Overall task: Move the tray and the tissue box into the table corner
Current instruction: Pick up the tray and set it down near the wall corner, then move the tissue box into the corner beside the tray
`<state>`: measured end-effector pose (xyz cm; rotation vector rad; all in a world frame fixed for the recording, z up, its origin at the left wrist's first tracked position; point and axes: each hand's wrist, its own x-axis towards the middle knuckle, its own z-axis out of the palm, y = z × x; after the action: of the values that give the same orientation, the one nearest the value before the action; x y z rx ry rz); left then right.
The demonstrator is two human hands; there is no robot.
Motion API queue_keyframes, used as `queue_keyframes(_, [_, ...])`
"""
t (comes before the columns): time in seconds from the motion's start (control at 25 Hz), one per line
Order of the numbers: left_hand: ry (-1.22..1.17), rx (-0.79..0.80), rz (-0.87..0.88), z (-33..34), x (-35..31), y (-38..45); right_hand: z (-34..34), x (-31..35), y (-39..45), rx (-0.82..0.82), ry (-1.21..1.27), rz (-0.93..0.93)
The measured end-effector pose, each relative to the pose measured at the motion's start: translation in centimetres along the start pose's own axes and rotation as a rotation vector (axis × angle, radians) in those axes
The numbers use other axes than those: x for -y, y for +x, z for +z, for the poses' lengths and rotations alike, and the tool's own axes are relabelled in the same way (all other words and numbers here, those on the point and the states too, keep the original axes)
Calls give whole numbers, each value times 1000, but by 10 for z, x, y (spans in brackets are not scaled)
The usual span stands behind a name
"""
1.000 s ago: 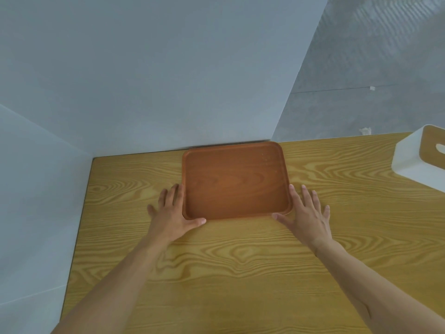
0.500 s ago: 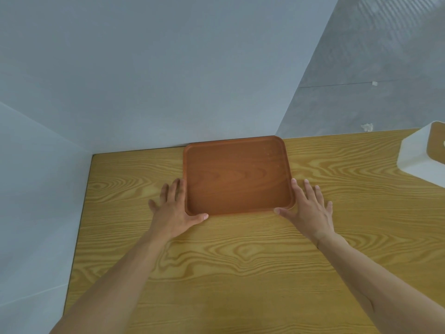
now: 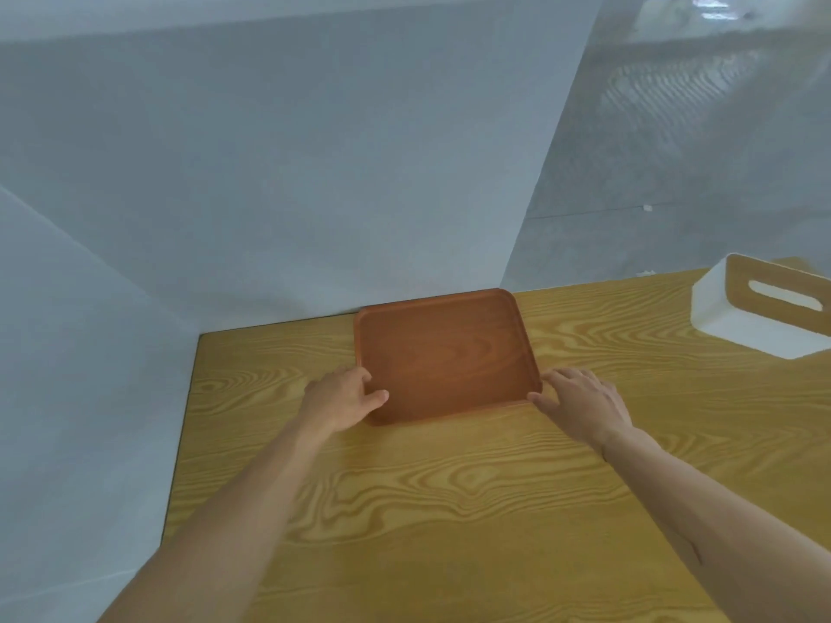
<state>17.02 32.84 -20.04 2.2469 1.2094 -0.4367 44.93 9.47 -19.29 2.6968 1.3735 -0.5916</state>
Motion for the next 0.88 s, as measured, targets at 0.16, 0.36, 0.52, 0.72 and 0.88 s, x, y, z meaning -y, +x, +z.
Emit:
queue_keyframes(0.16, [45,169,219,-15,-29,-21,-25,-9,-40,25,-33,-109])
queue_keyframes(0.36, [262,110,448,-15,-90,-48,-39,-41,-97,-40,-25,-112])
queue_keyframes(0.52, [411,41,629,7,-155,-72,-40,-82,-145,-76,3,-58])
queue_keyframes(0.72, [563,-59,811,61,-252,-120,-36,-163,-229,-136,14,35])
queue_keyframes(0.88, [640,-50,867,109,-323,-155,-24,-236,-306,-153,14,112])
